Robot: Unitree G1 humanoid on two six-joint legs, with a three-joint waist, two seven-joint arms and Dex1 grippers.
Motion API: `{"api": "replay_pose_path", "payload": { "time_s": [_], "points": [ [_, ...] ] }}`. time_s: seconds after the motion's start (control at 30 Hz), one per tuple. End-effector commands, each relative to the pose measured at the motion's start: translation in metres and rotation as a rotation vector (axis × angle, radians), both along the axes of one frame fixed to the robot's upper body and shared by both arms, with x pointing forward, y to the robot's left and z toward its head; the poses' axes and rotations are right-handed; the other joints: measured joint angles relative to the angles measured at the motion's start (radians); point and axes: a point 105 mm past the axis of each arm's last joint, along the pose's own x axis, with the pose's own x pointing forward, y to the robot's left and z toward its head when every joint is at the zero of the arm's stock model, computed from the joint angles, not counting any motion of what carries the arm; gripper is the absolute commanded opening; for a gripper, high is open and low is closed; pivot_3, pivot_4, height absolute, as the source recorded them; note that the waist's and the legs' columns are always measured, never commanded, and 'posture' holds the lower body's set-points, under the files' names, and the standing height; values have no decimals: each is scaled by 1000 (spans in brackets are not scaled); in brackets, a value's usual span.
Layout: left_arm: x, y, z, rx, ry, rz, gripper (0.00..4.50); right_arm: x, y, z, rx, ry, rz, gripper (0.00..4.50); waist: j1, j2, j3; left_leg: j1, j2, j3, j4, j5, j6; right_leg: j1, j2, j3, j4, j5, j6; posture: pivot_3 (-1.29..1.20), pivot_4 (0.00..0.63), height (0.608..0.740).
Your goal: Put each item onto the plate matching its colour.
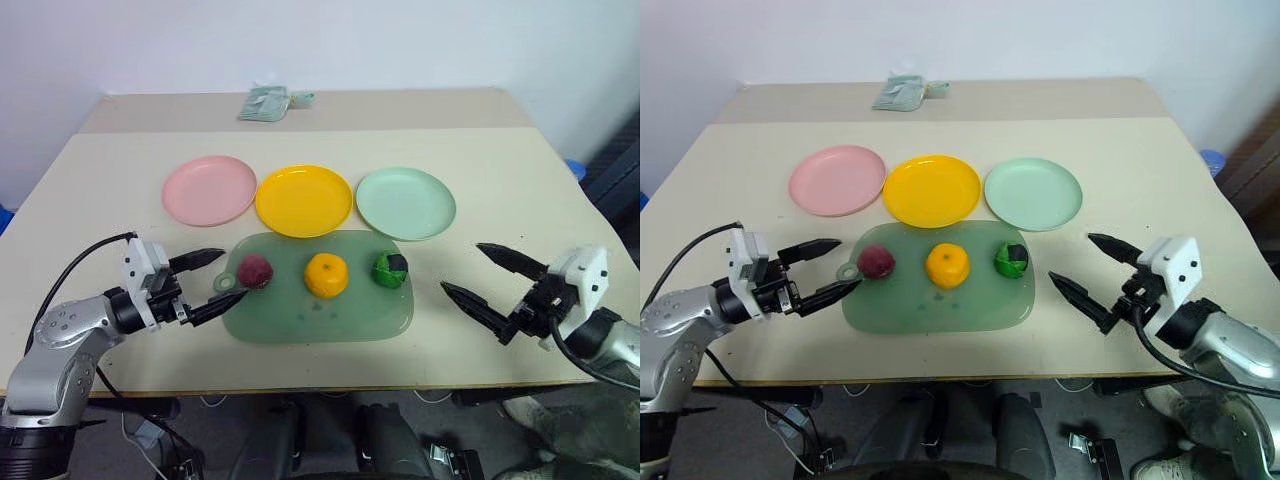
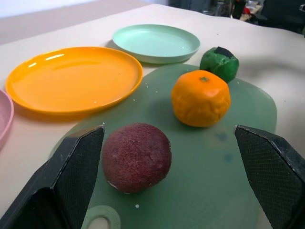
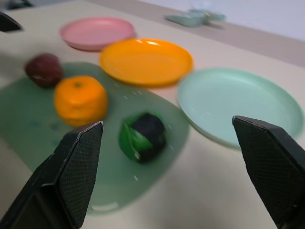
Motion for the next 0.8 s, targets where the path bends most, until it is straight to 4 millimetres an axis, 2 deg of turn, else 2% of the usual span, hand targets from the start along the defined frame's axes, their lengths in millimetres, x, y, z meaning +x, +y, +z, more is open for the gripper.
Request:
{"api": "replay_pose_path", "payload": {
  "time_s": [0.03, 0.17, 0.37, 0.5, 0.8],
  "points": [
    [4, -5, 9, -17, -28, -13, 4500, 4, 26, 17, 7, -47, 164, 4437, -1, 0, 1, 0, 0, 0, 0, 0, 0, 0, 0, 0, 0, 0, 0, 0, 150, 740],
    [15, -9, 4, 35, -5, 11, 4500, 16, 49, 23, -18, -40, 347, 4437, 1, -1, 1, 0, 0, 1, 1, 0, 1, 0, -1, -1, 0, 0, 0, 0, 150, 740],
    [25, -12, 1, 40, 24, -8, 4500, 23, 67, 11, -64, 57, 528, 4437, 1, -2, 2, -1, 0, 1, 1, 1, 4, -1, -1, -2, 0, 0, 0, 0, 150, 740],
    [27, -11, -3, 43, 33, -8, 4500, 31, 67, 5, -93, 72, 553, 4437, 1, -2, 3, -1, 0, 2, 1, 1, 4, -1, -1, -2, 0, 0, 0, 0, 150, 740],
    [40, -16, -31, 113, 49, 32, 4500, 41, 73, 10, -90, 10, 536, 4437, 3, -2, 3, -1, 0, 2, 1, 1, 3, -1, -1, -1, 1, 1, 0, 0, 150, 740]
  ]
}}
